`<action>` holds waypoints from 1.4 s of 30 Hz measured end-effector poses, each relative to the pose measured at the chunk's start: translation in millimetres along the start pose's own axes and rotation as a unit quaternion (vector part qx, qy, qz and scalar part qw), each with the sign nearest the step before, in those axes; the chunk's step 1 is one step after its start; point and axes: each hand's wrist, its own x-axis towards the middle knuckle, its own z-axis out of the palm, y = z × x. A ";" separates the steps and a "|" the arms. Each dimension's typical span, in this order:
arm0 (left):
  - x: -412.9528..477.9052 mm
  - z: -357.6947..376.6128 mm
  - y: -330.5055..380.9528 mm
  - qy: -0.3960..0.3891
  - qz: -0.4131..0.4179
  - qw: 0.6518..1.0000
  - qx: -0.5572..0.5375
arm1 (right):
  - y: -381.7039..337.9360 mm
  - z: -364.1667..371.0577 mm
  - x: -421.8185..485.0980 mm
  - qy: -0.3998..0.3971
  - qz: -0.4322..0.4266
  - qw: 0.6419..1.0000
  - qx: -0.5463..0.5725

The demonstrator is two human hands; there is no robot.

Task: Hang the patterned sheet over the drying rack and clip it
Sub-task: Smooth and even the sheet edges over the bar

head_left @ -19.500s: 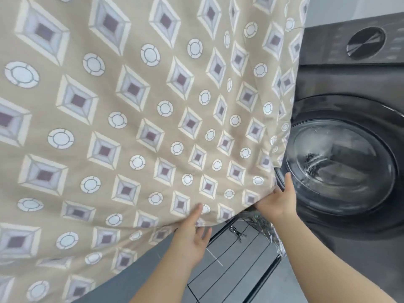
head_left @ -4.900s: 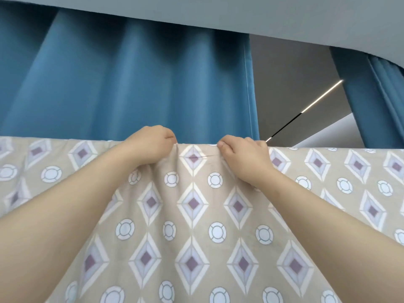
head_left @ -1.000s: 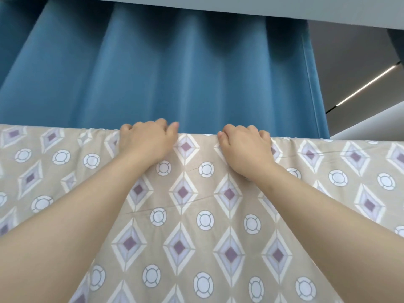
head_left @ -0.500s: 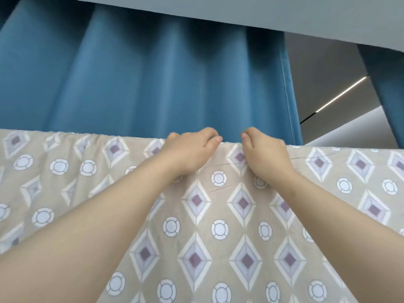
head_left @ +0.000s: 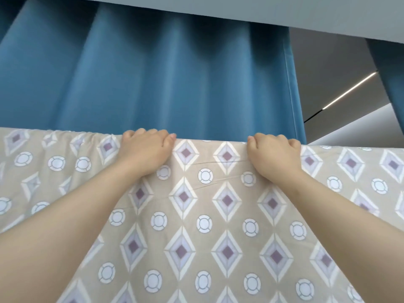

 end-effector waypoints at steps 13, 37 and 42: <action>1.0 -33.8 -132.8 0.027 -0.047 0.997 -0.048 | -174.2 11.1 -5.6 -0.109 -0.125 0.973 0.161; 13.4 -49.7 -206.8 0.050 0.103 0.987 -0.117 | -243.3 14.7 -9.2 -0.063 -0.077 0.987 0.129; 24.0 -57.6 -215.3 -0.039 0.070 0.982 -0.172 | -223.3 15.3 -6.5 -0.077 0.004 0.996 0.047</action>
